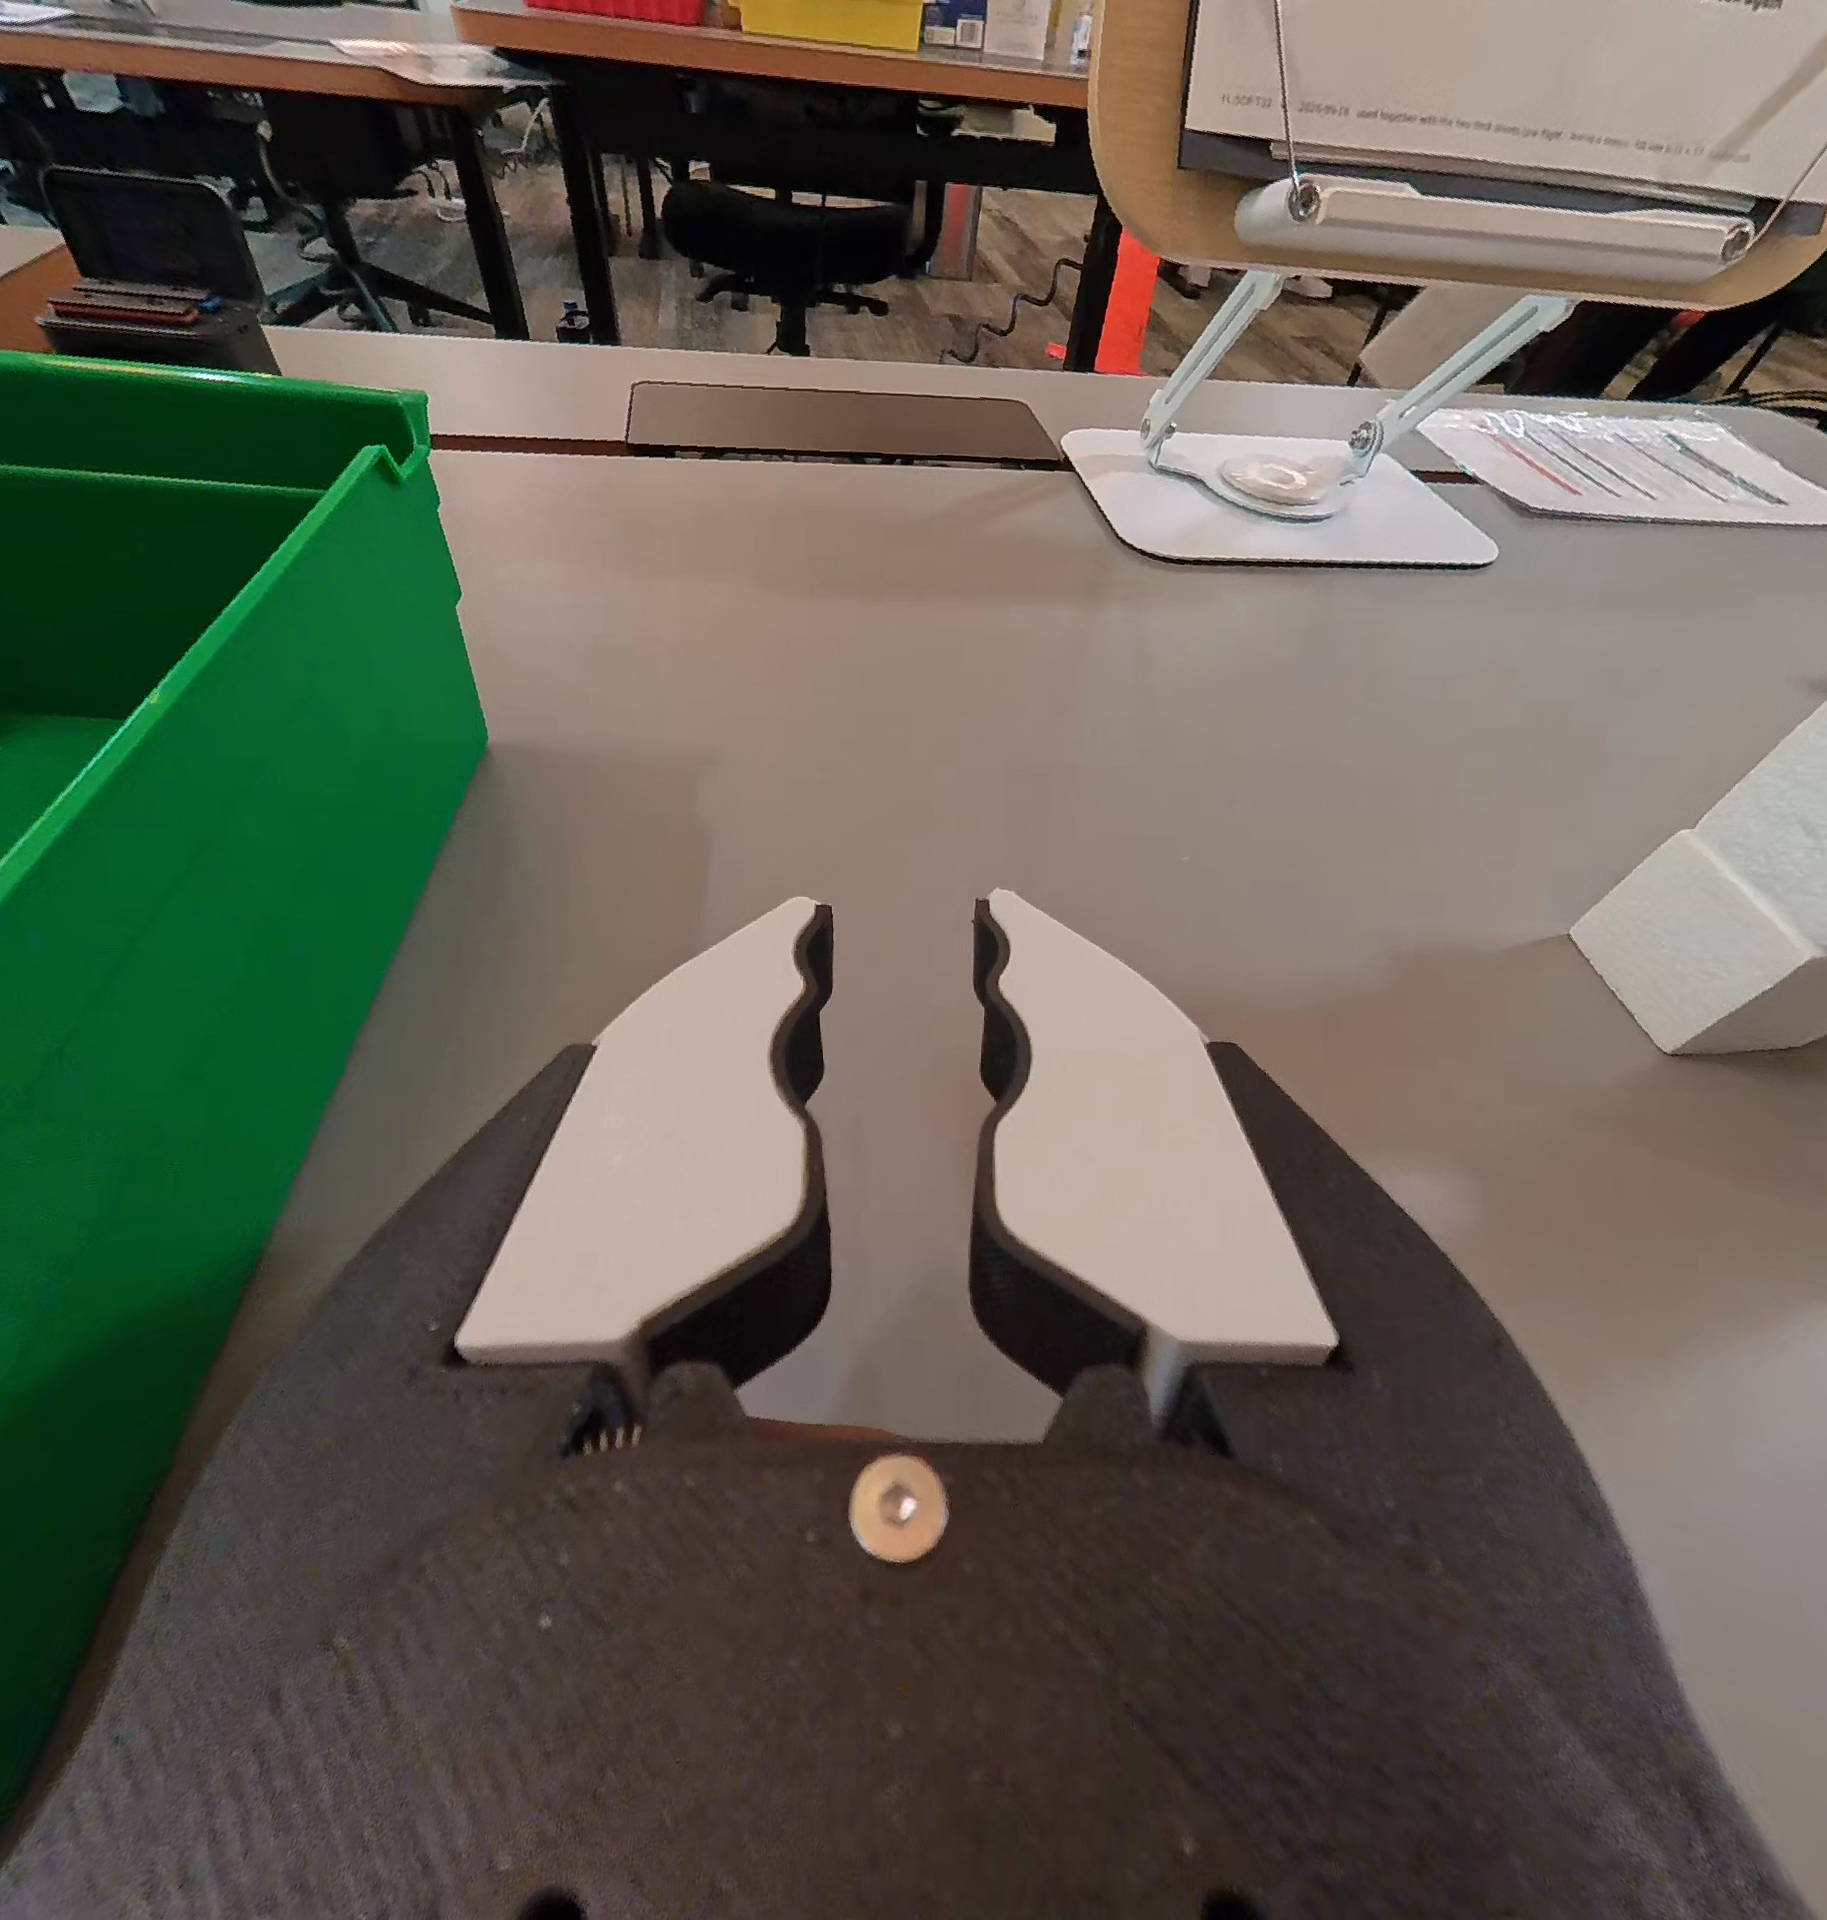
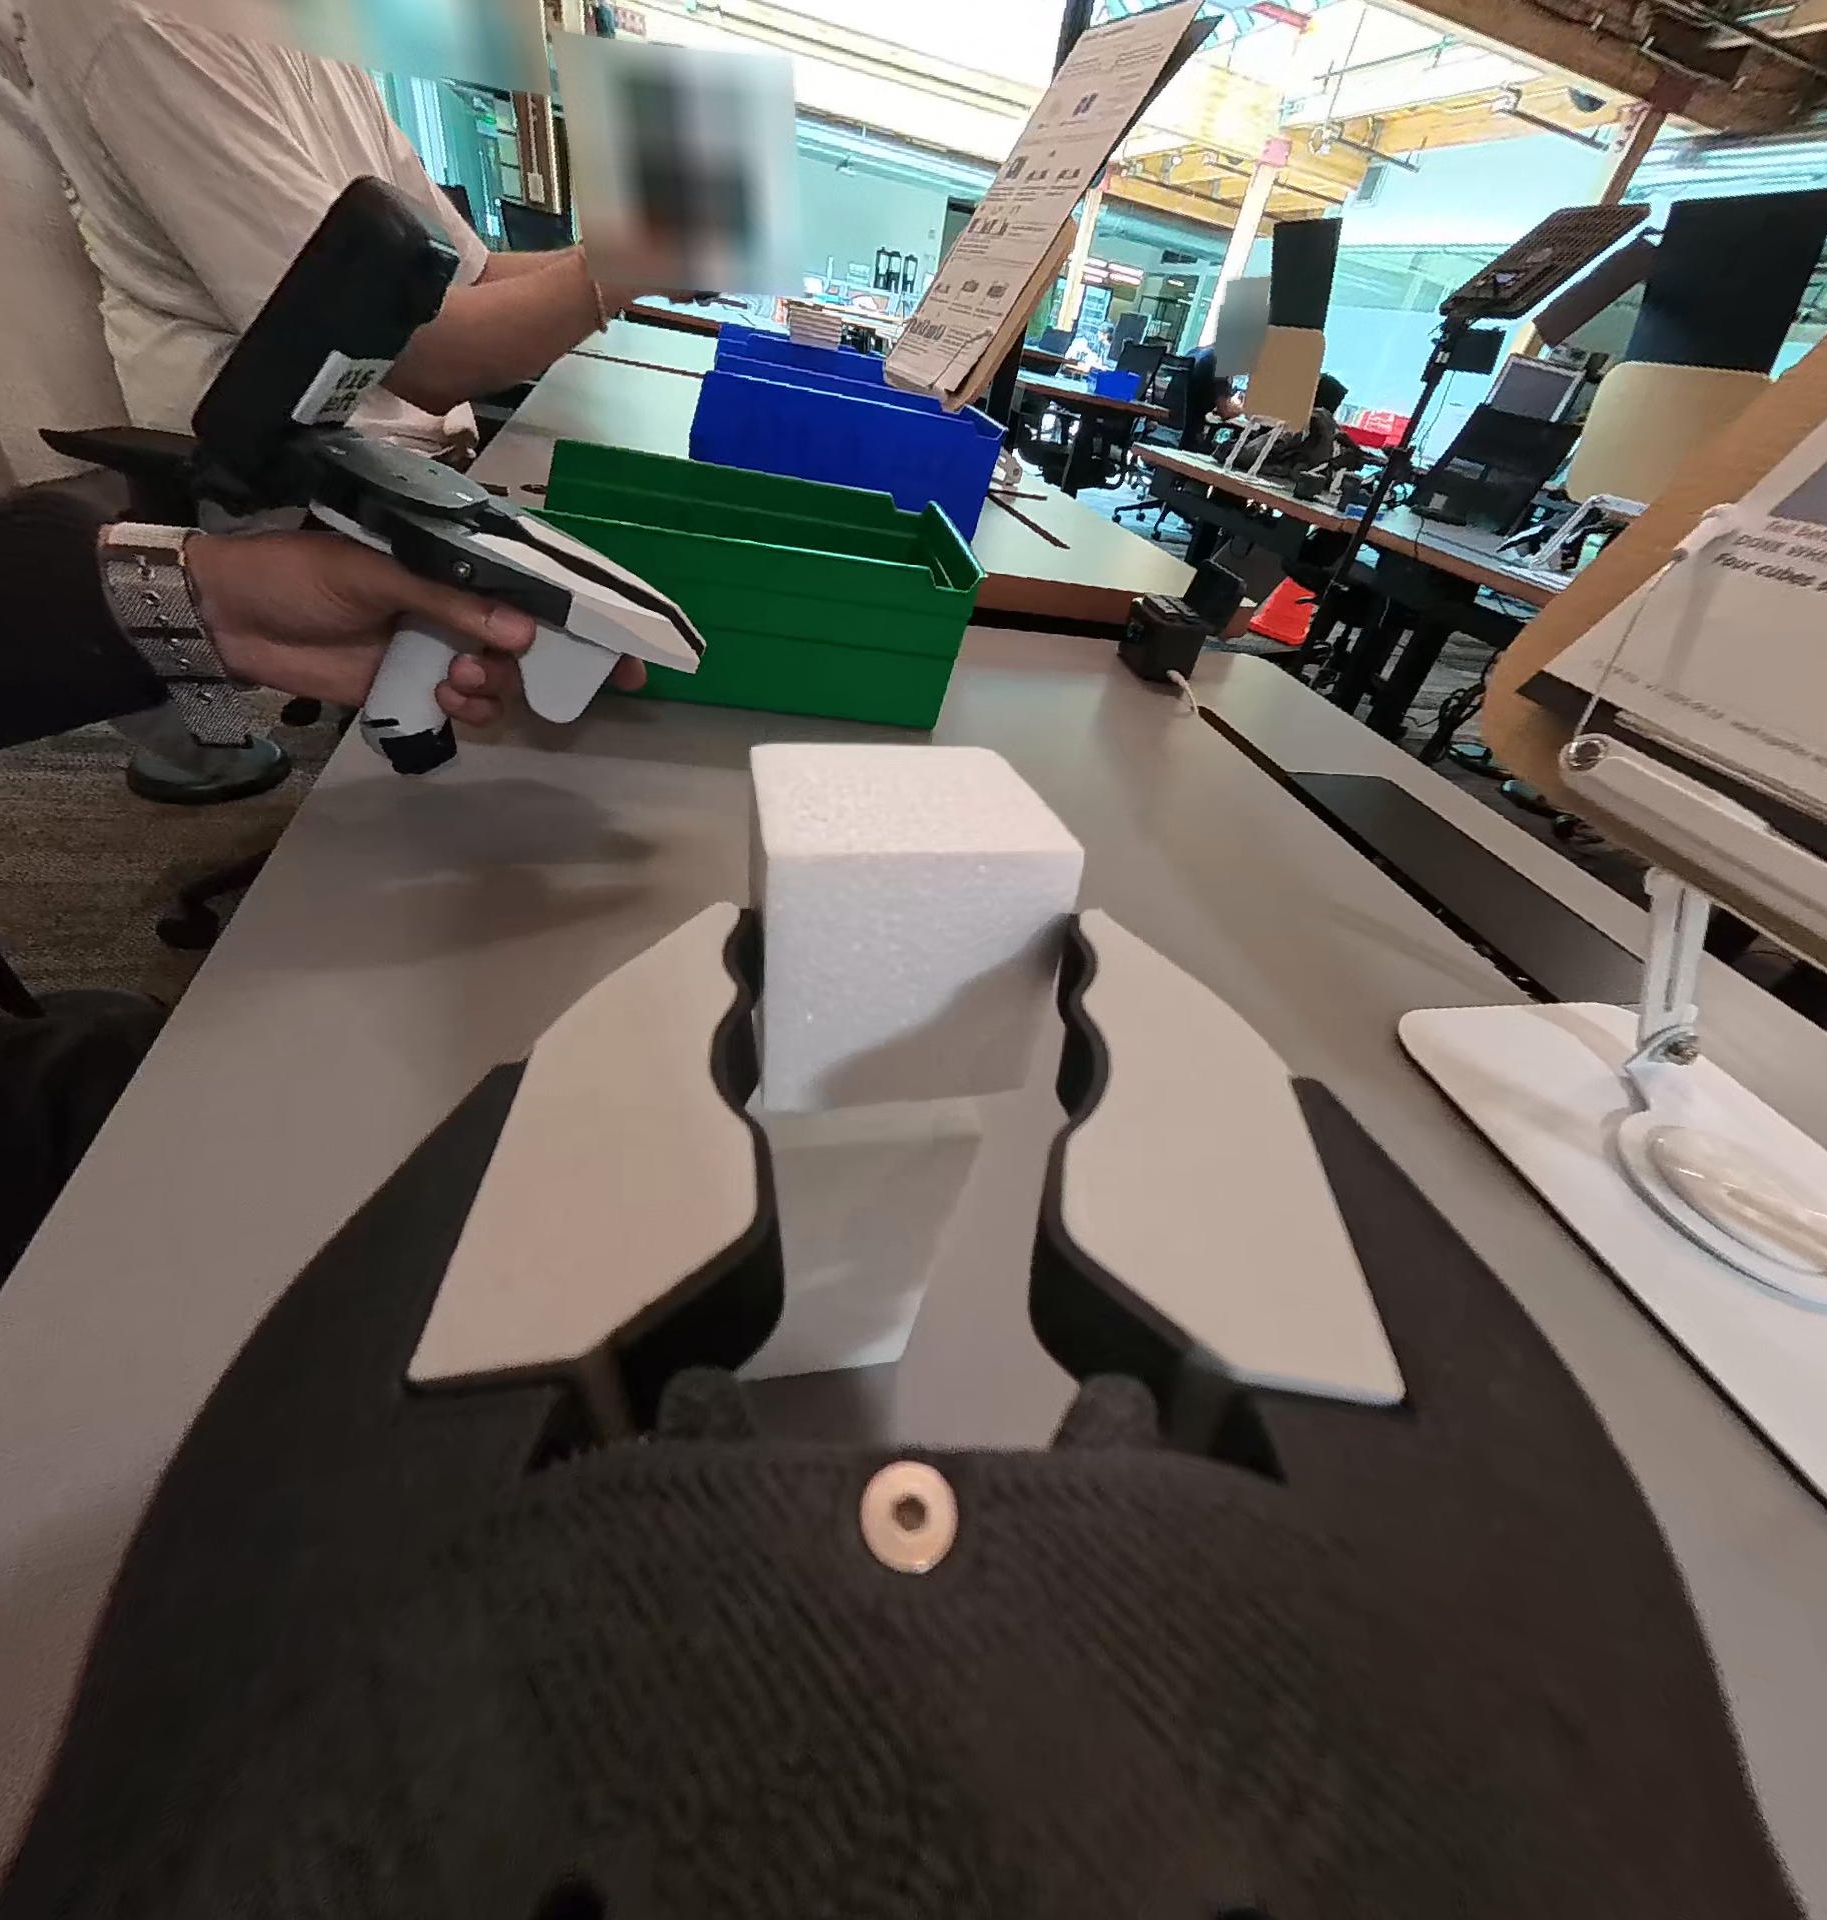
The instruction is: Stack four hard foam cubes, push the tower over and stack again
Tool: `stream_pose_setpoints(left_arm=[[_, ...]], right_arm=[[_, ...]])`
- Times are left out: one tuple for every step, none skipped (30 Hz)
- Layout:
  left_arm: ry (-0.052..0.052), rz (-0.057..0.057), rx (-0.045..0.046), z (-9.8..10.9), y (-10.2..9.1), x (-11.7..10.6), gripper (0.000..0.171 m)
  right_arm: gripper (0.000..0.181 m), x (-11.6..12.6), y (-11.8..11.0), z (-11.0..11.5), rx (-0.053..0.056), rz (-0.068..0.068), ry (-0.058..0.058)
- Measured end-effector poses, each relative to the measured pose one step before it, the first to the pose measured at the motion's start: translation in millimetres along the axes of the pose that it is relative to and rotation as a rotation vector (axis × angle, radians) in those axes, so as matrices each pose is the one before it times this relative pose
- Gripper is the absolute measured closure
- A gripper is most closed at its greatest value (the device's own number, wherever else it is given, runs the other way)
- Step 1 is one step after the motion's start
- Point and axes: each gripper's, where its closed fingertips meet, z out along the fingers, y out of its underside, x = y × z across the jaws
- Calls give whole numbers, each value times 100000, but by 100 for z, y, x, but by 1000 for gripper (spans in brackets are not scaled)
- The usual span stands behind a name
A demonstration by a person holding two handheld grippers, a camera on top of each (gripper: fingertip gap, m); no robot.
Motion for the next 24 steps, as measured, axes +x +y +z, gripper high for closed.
stream_pose_setpoints(left_arm=[[30, -19, -68, 4, 6, 2, 145], [30, -25, -88, 15, 14, -1, 145], [1, -15, -115, 7, 21, 7, 145], [-1, -7, -134, 12, 20, -7, 145], [16, -8, -135, 15, 30, -5, 145], [15, -25, -134, 6, 23, 9, 145], [16, -27, -105, 14, 16, -3, 145], [20, -5, -73, -2, 9, 12, 145], [20, 50, -60, 5, 17, 17, 145], [-4, 84, -86, -3, 11, 3, 145], [-14, 73, -85, 9, 7, 9, 145], [31, 29, -84, 9, 17, 8, 145], [67, 6, -95, 9, 18, 14, 145], [68, 3, -127, 6, 22, 14, 145], [26, 17, -139, 14, 20, 5, 145], [-6, 26, -124, 6, 22, 3, 145], [-33, 29, -56, 8, 4, 0, 145], [-11, 5, -24, -2, 3, -2, 145], [8, -29, -39, -3, 15, -7, 145], [-6, -44, -60, 5, 4, -1, 145], [-10, -41, -49, -7, 7, -8, 145], [45, -12, -94, 18, 15, 9, 145], [61, 1, -119, 4, 21, 4, 145], [77, 7, -157, 16, 22, 22, 145]], right_arm=[[125, -70, 10, -22, -51, 252, -458], [125, -57, -20, -16, 124, 298, -441], [125, -15, -42, -7, 191, 132, -121], [125, -23, -18, 1, 124, -67, -70], [125, -28, -4, 21, 72, -95, -127], [125, -28, 36, 35, -180, -69, -92], [125, -41, 62, 52, -341, -170, -148], [125, -51, 54, 35, -294, -306, -115], [125, -22, 49, 37, -263, -384, 61], [125, -20, 44, 33, -302, -398, 61], [125, -8, 49, 25, -231, -368, 59], [125, 7, 34, 8, -85, -303, 129], [125, -1, 10, 5, -25, -158, 17], [125, -4, 31, -4, -58, 62, -134], [125, -11, 24, 7, -77, 156, -198], [125, -19, 34, 3, -90, 105, -198], [125, -26, 4, -8, 48, -46, -171], [125, -32, -32, 2, 151, -123, -188], [125, -52, -20, -11, 135, -102, -273], [125, -28, -22, -12, 85, -83, -160], [125, -49, -25, -16, 187, -150, -299], [125, -120, -82, -22, 545, -162, -706], [125, -70, -106, -27, 682, -79, -406], [125, 10, -39, -27, 250, -35, 81]])
